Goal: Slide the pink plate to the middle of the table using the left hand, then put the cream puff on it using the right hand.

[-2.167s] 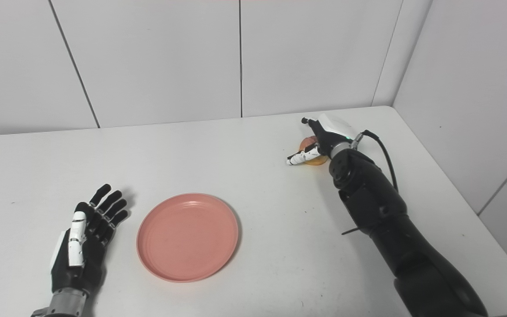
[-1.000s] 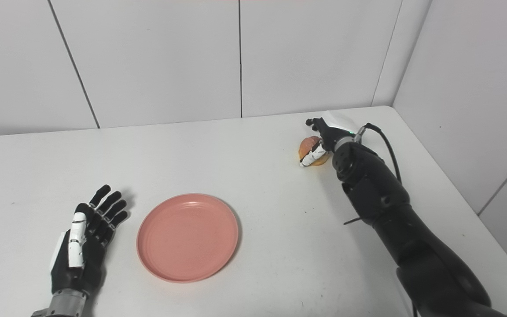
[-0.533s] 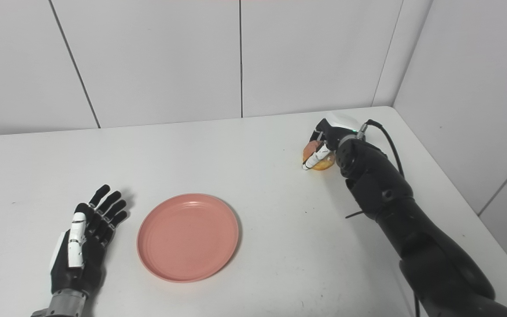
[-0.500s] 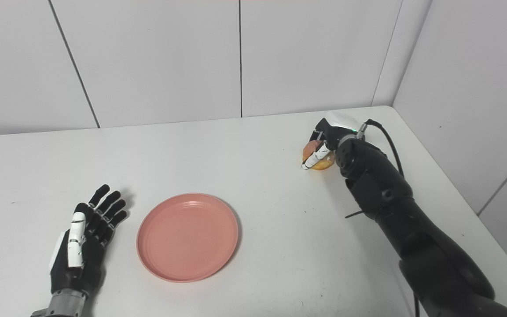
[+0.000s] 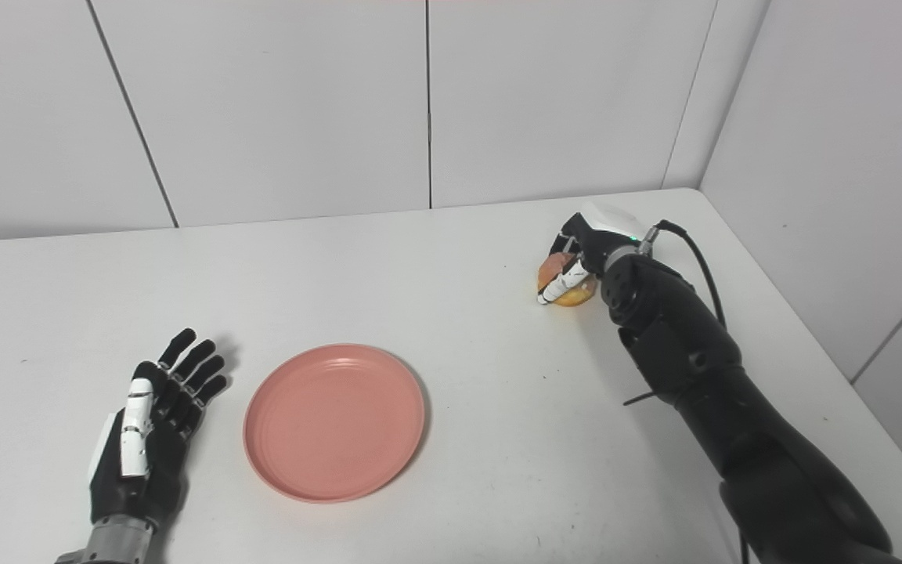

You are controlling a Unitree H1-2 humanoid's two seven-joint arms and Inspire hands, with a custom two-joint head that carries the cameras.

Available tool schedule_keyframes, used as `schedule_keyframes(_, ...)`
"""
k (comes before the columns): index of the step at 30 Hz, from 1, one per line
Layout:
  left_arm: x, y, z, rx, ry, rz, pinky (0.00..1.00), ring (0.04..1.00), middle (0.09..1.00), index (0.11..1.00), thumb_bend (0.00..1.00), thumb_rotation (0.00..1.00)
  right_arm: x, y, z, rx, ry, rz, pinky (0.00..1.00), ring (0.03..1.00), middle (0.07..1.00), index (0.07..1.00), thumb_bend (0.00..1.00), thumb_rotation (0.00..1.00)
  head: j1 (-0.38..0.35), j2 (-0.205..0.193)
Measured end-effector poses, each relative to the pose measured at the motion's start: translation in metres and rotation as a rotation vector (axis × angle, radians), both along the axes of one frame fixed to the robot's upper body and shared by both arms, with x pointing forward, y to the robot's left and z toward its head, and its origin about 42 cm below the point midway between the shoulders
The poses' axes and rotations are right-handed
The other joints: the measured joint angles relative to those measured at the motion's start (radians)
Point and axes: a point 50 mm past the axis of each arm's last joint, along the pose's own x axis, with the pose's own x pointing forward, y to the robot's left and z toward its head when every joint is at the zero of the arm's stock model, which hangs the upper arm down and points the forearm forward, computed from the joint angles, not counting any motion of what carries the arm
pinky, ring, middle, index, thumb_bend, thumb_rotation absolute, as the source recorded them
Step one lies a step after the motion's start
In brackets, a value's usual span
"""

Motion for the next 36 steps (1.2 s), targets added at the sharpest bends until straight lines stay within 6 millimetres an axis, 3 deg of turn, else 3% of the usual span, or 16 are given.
schedule_keyframes(6,0.000,0.000,0.000,0.003,-0.001,-0.001,0.87,0.868,0.870,0.859,0.48,1.00,-0.011,0.014,0.035,0.027,-0.086,0.055,0.29,0.349,0.451,0.522,0.52,0.00,0.008,0.000)
schedule_keyframes(13,0.000,-0.001,0.000,0.000,0.000,-0.001,0.87,0.869,0.870,0.859,0.48,1.00,-0.028,0.031,0.072,0.040,-0.169,0.140,0.30,0.371,0.446,0.535,0.52,0.00,0.023,-0.002)
schedule_keyframes(24,-0.008,-0.011,0.002,0.062,-0.026,0.013,0.89,0.884,0.888,0.872,0.51,1.00,-0.061,0.086,0.100,0.094,-0.226,0.328,0.31,0.399,0.450,0.539,0.52,0.00,0.086,0.006)
schedule_keyframes(36,-0.025,-0.026,0.004,0.212,-0.053,0.074,0.90,0.906,0.909,0.898,0.52,1.00,-0.094,0.142,0.105,0.093,-0.240,0.516,0.30,0.387,0.446,0.541,0.52,0.00,0.172,0.021)
